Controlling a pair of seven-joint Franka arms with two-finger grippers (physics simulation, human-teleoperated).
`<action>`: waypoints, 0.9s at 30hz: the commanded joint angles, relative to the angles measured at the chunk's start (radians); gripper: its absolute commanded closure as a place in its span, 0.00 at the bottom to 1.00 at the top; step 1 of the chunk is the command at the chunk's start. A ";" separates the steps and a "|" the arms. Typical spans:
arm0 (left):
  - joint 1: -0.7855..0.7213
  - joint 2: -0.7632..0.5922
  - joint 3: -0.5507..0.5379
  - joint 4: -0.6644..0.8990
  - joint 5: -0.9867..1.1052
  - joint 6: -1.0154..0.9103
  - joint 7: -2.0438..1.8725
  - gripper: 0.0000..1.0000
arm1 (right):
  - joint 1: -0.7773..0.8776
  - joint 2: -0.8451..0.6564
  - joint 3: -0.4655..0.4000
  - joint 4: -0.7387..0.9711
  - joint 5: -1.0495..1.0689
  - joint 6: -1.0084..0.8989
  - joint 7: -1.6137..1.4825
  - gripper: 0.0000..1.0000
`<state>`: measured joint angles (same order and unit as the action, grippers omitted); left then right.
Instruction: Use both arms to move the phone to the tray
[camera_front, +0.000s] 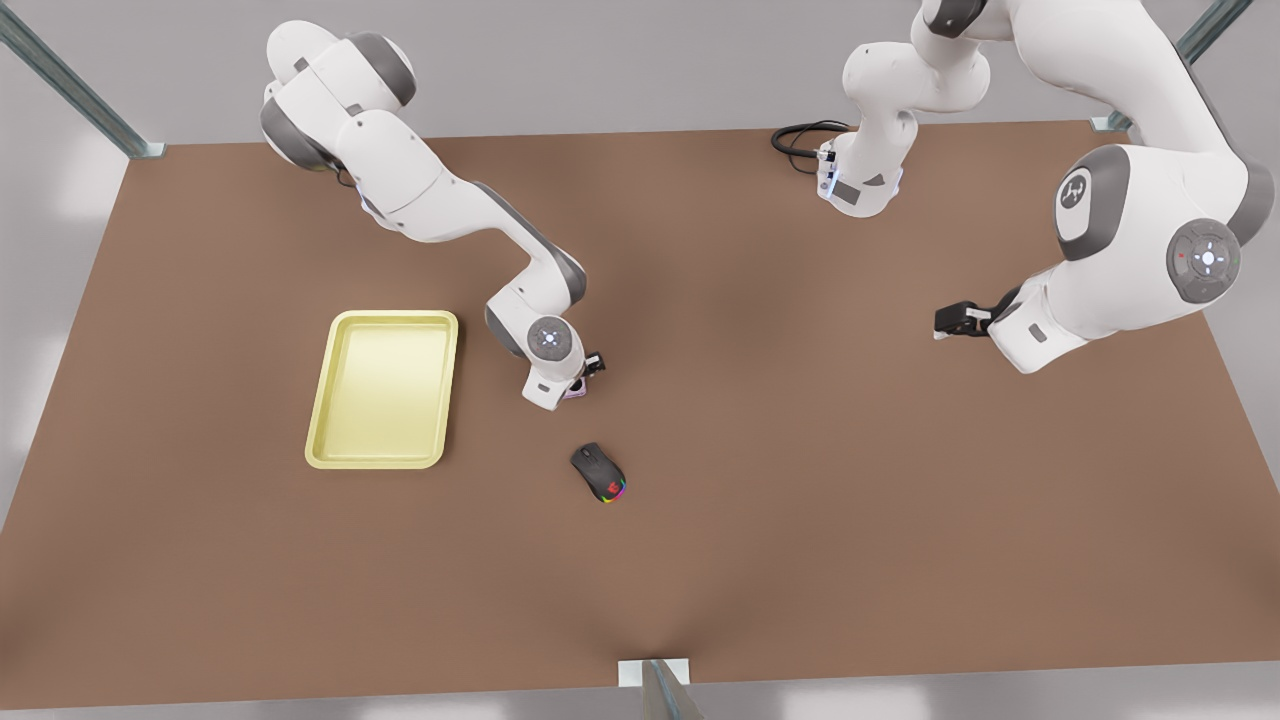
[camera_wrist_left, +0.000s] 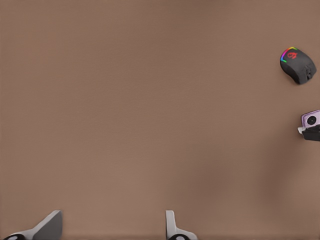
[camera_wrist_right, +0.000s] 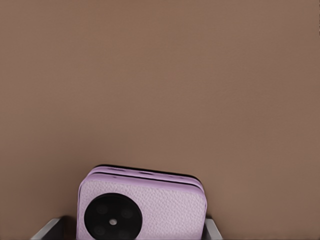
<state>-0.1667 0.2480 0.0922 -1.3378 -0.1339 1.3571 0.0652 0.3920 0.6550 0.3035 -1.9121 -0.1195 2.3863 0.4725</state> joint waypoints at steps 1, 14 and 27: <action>0.001 -0.001 0.000 0.000 0.000 -0.001 -0.007 0.00 | -0.001 -0.001 -0.001 -0.001 0.001 -0.006 0.098 0.01; 0.000 0.001 0.000 0.002 0.002 -0.001 -0.019 0.00 | -0.002 -0.012 0.000 0.050 0.001 -0.062 0.098 0.19; 0.000 0.001 -0.002 0.002 0.002 -0.003 -0.018 0.00 | -0.696 -0.548 0.000 -0.455 0.011 -0.044 -0.558 0.25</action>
<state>-0.1673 0.2497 0.0905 -1.3379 -0.1320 1.3554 0.0527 -0.2705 0.1324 0.3030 -2.3368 -0.1044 2.3004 0.3698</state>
